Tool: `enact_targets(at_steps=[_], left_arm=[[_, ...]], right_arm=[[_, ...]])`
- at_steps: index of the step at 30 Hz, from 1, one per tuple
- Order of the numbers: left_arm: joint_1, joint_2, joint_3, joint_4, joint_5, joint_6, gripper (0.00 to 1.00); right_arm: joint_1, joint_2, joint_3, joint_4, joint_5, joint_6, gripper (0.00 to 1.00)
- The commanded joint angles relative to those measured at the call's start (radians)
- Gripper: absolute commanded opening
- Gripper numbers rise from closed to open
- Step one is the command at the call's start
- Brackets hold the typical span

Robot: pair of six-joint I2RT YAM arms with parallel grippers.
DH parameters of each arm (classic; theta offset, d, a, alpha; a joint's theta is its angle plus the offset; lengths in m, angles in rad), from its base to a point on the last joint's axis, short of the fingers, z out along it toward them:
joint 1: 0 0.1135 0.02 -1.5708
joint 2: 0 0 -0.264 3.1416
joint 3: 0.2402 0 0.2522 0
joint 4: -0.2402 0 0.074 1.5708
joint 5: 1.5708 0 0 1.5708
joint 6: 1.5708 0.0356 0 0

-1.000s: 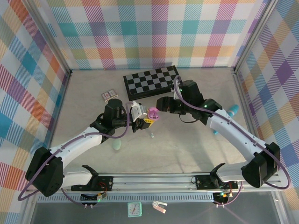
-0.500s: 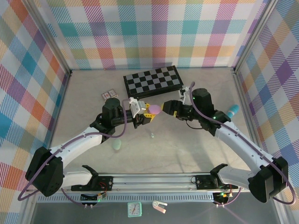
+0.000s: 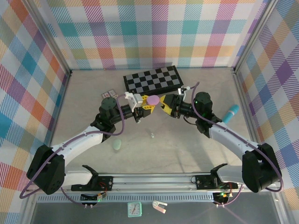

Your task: Insert wireless bluetooth earbuds into charging case

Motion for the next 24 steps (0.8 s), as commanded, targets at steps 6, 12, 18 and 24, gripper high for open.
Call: enact_targets(at_steps=[6, 12, 18, 24], left_arm=[[-0.014, 0.004, 0.007, 0.022, 0.029, -0.001, 0.19], [-0.014, 0.019, 0.011, 0.021, 0.045, -0.003, 0.19], [-0.014, 0.03, 0.015, 0.03, 0.05, -0.007, 0.19], [-0.014, 0.036, 0.017, 0.045, 0.052, -0.02, 0.19]], right_arm=[[-0.012, -0.11, -0.067, -0.032, 0.084, 0.011, 0.61], [-0.013, -0.102, -0.054, 0.061, 0.039, 0.031, 0.64], [0.011, -0.078, -0.026, 0.08, 0.017, 0.022, 0.67], [0.047, -0.001, -0.016, 0.207, 0.018, 0.073, 0.64]])
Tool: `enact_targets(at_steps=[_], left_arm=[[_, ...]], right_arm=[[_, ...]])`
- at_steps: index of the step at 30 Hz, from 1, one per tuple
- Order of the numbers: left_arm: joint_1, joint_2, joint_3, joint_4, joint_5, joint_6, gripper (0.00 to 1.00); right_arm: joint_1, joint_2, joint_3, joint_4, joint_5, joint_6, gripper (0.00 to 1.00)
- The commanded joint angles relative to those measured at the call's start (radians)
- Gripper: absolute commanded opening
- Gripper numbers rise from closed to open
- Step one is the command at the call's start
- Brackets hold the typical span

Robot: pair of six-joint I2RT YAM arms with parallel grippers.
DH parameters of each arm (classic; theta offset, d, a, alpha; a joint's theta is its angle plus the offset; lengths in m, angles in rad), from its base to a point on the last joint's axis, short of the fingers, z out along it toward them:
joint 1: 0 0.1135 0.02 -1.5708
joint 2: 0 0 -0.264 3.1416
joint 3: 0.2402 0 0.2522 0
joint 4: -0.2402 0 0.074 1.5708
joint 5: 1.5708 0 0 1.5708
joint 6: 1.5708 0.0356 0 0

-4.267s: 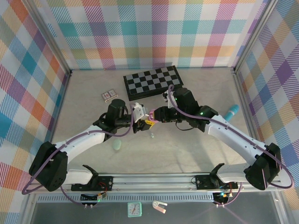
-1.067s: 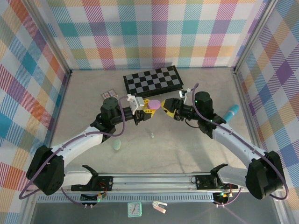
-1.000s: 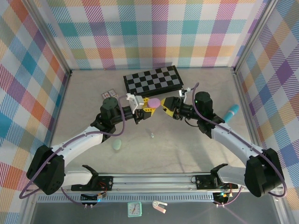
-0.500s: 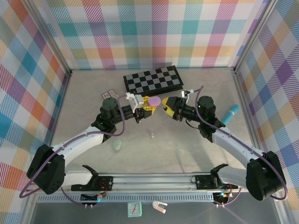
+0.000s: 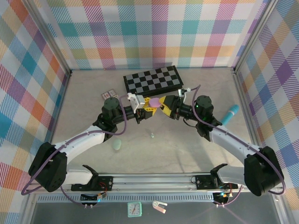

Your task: Insert wireless bluetooth earbuds into charging case

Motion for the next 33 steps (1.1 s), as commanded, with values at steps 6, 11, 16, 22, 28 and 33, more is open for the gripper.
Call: enact_targets(at_steps=[6, 11, 16, 22, 28, 33], left_arm=[[-0.004, 0.012, 0.016, 0.049, 0.016, -0.005, 0.19], [-0.004, 0.017, 0.015, 0.034, 0.006, 0.007, 0.19], [-0.005, 0.015, 0.013, 0.013, -0.001, 0.018, 0.21], [-0.004, -0.023, -0.01, -0.089, -0.049, 0.067, 0.64], [-0.01, -0.099, -0.07, -0.236, -0.146, 0.09, 0.95], [-0.036, -0.143, -0.116, -0.328, -0.242, 0.074, 1.0]], right_arm=[[0.042, 0.082, 0.05, 0.172, -0.022, 0.06, 0.46], [0.043, 0.079, 0.045, 0.164, -0.01, 0.052, 0.25], [0.042, 0.044, 0.045, 0.089, 0.023, -0.005, 0.16], [0.027, -0.013, 0.033, -0.114, 0.13, -0.116, 0.16], [-0.024, -0.015, -0.021, -0.271, 0.283, -0.233, 0.16], [-0.053, 0.129, -0.001, -0.254, 0.357, -0.309, 0.16]])
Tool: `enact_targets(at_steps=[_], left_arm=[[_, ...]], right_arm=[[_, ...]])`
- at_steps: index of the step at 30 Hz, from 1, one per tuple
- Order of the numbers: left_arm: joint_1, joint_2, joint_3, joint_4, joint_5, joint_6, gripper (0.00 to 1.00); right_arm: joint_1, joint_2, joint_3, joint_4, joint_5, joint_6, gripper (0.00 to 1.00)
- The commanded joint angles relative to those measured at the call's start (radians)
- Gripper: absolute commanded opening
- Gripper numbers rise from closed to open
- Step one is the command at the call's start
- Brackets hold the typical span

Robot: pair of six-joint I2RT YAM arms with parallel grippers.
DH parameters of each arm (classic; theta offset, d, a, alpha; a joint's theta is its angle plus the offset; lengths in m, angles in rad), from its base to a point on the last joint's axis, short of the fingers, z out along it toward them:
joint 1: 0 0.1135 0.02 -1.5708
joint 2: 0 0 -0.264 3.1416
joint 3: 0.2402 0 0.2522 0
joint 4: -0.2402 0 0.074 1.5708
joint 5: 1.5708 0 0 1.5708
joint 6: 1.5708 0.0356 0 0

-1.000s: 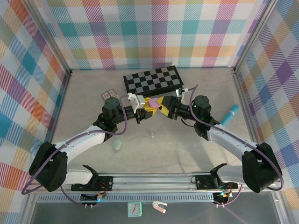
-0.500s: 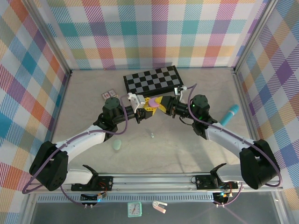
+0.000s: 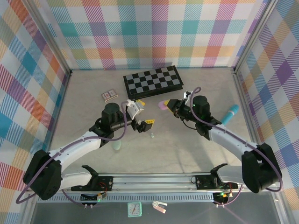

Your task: Insert wireless bluetooth earbuds into charging case

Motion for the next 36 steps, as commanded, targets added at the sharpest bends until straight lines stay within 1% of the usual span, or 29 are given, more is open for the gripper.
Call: enact_targets(at_steps=[1, 4, 9, 16, 19, 23, 25, 26, 29, 31, 32, 34, 36], left_arm=[[-0.028, -0.035, -0.026, -0.104, -0.092, 0.004, 1.0], [-0.047, -0.057, -0.048, -0.138, -0.128, -0.007, 1.0], [-0.054, -0.09, -0.079, -0.161, -0.176, -0.026, 1.0], [-0.054, -0.113, -0.097, -0.145, -0.216, -0.059, 1.0], [-0.055, -0.114, -0.099, -0.144, -0.235, -0.07, 1.0], [-0.053, -0.126, -0.101, -0.137, -0.294, -0.1, 1.0], [-0.053, -0.129, -0.091, -0.161, -0.335, -0.121, 1.0], [-0.053, -0.13, -0.083, -0.183, -0.365, -0.136, 1.0], [-0.05, -0.136, -0.045, -0.301, -0.5, -0.207, 1.0], [-0.042, -0.139, -0.011, -0.385, -0.558, -0.255, 1.0], [-0.035, -0.136, 0.01, -0.442, -0.582, -0.287, 1.0], [-0.007, -0.109, 0.075, -0.588, -0.642, -0.385, 1.0], [0.037, -0.069, 0.142, -0.755, -0.643, -0.443, 1.0]], right_arm=[[-0.02, 0.116, 0.015, 0.006, 0.066, -0.077, 0.16], [-0.044, 0.257, 0.039, 0.104, 0.036, -0.043, 0.16], [-0.048, 0.415, 0.134, 0.058, 0.103, -0.056, 0.17], [-0.051, 0.536, 0.213, -0.026, 0.175, -0.087, 0.18], [-0.058, 0.576, 0.231, -0.027, 0.174, -0.094, 0.21], [-0.063, 0.601, 0.243, -0.039, 0.187, -0.114, 0.25], [-0.065, 0.591, 0.239, -0.051, 0.195, -0.14, 0.32], [-0.065, 0.577, 0.239, -0.07, 0.206, -0.162, 0.38], [-0.065, 0.509, 0.23, -0.135, 0.249, -0.241, 0.57], [-0.065, 0.456, 0.226, -0.195, 0.28, -0.301, 0.67], [-0.065, 0.426, 0.222, -0.223, 0.294, -0.329, 0.7], [-0.063, 0.37, 0.209, -0.263, 0.308, -0.378, 0.75], [-0.062, 0.307, 0.189, -0.293, 0.314, -0.423, 0.78]])
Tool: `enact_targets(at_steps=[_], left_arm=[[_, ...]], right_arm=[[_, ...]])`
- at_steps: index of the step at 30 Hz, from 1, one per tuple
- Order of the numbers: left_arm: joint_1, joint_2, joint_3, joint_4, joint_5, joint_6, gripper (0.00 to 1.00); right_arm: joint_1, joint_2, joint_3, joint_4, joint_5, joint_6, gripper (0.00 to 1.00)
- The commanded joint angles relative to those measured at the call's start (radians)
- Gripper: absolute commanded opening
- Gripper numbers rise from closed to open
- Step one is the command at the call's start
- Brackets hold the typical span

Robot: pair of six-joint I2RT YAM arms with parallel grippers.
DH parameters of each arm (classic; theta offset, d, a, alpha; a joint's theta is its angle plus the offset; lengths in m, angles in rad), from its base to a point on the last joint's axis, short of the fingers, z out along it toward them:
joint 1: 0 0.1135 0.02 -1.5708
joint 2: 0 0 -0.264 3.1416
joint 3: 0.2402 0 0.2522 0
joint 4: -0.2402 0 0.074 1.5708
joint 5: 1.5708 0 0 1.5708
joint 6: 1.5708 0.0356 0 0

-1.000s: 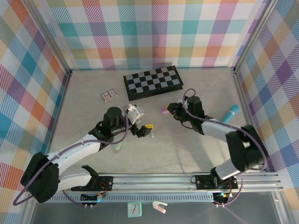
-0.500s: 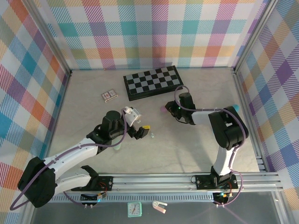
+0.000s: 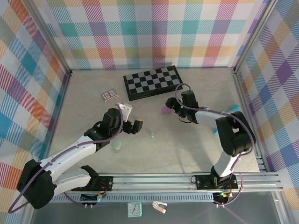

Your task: Insert wireless bluetooth earbuds into charging case

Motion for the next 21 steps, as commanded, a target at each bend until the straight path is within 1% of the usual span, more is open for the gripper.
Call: enact_targets(at_steps=[1, 4, 6, 9, 12, 14, 16, 18, 20, 21], left_arm=[[0.074, 0.055, 0.12, -0.317, -0.086, -0.18, 1.0], [0.156, 0.146, 0.215, -0.513, -0.008, -0.267, 1.0], [0.181, 0.225, 0.279, -0.65, 0.017, -0.299, 1.0], [0.187, 0.331, 0.353, -0.805, 0.054, -0.308, 1.0], [0.19, 0.391, 0.387, -0.893, 0.081, -0.309, 0.99], [0.19, 0.421, 0.405, -0.942, 0.094, -0.296, 0.96], [0.188, 0.461, 0.428, -0.995, 0.096, -0.271, 0.92], [0.186, 0.482, 0.424, -0.991, 0.099, -0.239, 0.86], [0.187, 0.509, 0.423, -0.984, 0.106, -0.226, 0.77], [0.186, 0.524, 0.423, -0.977, 0.113, -0.223, 0.77]], right_arm=[[-0.002, -0.113, -0.038, -0.101, 0.043, -0.145, 0.78], [0.009, -0.198, -0.062, -0.136, 0.036, -0.207, 0.8], [0.021, -0.25, -0.073, -0.166, 0.028, -0.241, 0.81], [0.041, -0.303, -0.089, -0.195, 0.017, -0.265, 0.82], [0.047, -0.33, -0.108, -0.21, 0.014, -0.266, 0.82], [0.048, -0.336, -0.119, -0.21, 0.018, -0.26, 0.82], [0.047, -0.336, -0.125, -0.208, 0.018, -0.252, 0.82], [0.048, -0.333, -0.133, -0.194, 0.017, -0.242, 0.82], [0.049, -0.325, -0.132, -0.183, 0.017, -0.236, 0.82], [0.049, -0.32, -0.129, -0.18, 0.014, -0.235, 0.82]])
